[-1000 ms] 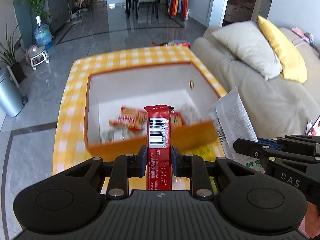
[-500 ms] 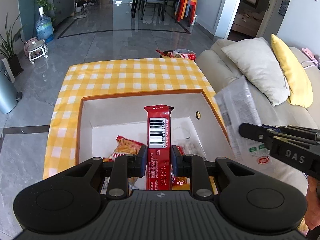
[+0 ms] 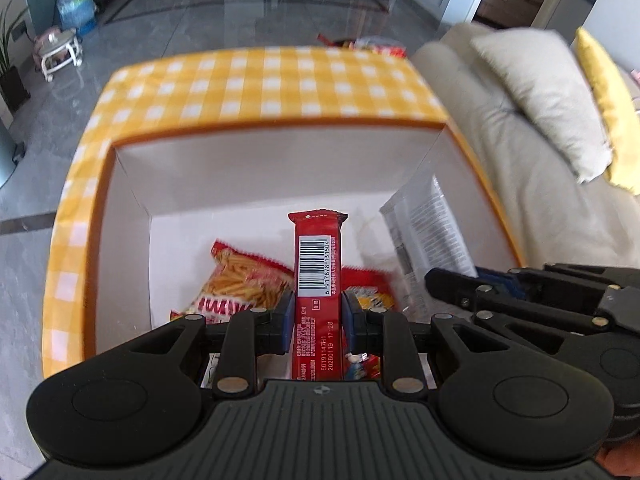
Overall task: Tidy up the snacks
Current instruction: 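Lift both snacks and carry them over the orange box, then open both tools to drop the candy bar and white bag into the box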
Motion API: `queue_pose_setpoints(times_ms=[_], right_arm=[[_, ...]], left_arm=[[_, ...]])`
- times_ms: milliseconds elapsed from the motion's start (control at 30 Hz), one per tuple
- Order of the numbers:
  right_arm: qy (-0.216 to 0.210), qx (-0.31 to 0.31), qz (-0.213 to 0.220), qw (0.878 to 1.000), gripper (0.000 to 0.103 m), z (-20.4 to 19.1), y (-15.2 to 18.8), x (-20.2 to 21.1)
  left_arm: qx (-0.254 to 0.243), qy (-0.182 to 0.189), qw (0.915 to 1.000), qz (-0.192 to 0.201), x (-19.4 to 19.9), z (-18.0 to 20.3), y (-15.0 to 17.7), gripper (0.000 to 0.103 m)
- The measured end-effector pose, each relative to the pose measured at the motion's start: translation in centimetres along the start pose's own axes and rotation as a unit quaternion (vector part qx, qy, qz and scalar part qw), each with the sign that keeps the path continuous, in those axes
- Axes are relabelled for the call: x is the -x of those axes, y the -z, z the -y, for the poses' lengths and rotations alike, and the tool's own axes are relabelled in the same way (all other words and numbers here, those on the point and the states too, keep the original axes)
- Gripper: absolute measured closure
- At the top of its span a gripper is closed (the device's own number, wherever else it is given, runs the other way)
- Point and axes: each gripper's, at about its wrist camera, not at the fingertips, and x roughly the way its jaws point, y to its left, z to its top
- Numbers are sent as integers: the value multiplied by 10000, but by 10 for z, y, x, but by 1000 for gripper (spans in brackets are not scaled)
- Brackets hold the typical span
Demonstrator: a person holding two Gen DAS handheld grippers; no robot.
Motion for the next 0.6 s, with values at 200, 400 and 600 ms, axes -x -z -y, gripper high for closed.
queue_pose_setpoints(times_ms=[200, 400, 600], right_arm=[[145, 44, -348, 9993, 98, -3, 5, -26], [340, 173, -603, 9975, 98, -6, 10, -43], [462, 243, -741, 9959, 97, -8, 13, -52]], left_arm=[[-41, -135, 9993, -350, -26, -5, 4, 77], [-172, -258, 9978, -591, -38, -2, 3, 77], [-297, -326, 9962, -750, -46, 0, 4, 76]])
